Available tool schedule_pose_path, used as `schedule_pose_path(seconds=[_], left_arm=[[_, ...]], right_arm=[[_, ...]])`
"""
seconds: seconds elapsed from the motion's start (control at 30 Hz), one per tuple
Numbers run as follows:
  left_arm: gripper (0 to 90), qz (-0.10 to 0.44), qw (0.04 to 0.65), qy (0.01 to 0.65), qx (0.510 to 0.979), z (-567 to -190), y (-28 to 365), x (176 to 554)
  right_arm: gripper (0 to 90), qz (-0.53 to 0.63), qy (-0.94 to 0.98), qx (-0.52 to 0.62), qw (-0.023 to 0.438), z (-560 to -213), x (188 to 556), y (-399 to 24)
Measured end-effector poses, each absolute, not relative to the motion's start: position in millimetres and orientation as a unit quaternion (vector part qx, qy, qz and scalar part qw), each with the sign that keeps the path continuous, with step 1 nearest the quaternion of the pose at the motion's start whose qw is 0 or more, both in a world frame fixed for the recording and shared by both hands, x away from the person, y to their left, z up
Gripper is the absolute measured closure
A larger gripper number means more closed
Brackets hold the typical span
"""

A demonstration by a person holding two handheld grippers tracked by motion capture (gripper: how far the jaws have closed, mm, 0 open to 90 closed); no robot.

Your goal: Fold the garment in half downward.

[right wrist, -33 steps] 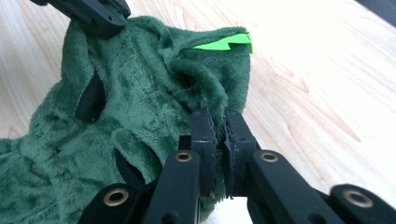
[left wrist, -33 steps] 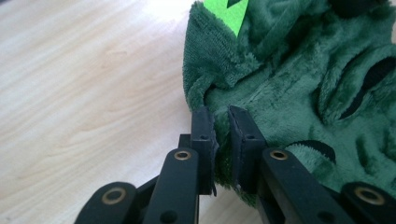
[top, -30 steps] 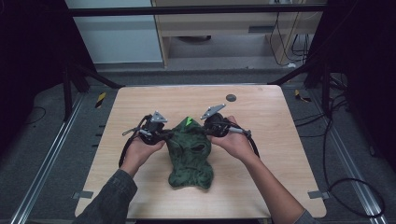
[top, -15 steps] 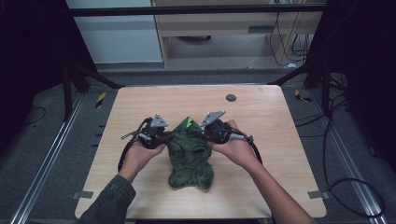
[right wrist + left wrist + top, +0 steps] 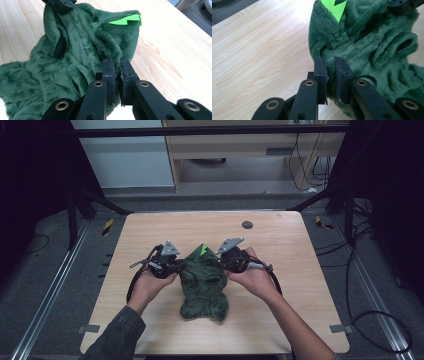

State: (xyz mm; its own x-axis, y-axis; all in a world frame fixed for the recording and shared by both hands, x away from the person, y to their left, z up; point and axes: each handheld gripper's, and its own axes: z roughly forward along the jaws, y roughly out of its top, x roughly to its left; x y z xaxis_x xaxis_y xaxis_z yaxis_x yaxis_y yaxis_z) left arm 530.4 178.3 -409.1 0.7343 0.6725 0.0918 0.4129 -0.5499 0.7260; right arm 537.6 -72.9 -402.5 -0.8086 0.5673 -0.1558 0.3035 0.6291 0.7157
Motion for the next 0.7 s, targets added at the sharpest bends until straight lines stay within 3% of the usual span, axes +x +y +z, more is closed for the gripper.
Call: schedule_pose_path(seconds=[0.7], left_arm=[[81.0,0.189,0.366,0.293,0.863,-415.2,183.7,490.5]], right_arm=[[83.9,0.373,0.880,0.232,0.183,-414.0,494.8,-83.1]])
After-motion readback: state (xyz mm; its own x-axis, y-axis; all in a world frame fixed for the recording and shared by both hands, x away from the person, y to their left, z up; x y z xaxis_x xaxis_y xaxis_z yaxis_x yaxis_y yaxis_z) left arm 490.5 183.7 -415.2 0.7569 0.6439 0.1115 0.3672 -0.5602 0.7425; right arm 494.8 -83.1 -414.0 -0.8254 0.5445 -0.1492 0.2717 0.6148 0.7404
